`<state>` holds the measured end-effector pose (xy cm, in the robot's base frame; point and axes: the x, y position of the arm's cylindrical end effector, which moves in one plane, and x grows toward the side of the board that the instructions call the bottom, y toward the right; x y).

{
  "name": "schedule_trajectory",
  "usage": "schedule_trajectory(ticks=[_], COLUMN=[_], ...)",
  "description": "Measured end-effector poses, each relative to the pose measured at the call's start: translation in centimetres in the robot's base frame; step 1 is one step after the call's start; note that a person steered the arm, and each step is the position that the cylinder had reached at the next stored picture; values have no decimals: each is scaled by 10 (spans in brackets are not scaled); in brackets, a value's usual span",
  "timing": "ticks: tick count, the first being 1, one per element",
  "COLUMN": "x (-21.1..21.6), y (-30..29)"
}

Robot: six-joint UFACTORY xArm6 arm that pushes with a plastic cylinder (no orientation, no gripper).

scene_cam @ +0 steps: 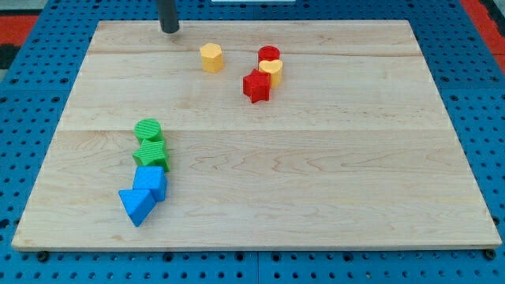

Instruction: Push the yellow hexagon into the red circle

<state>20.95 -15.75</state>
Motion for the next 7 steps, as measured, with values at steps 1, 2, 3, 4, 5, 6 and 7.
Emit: schedule_trajectory(ticks=[1, 2, 3, 4, 5, 6, 7], x=[0, 5, 17, 37, 52, 42, 13], y=[-21, -19, 23, 81, 127, 132, 108])
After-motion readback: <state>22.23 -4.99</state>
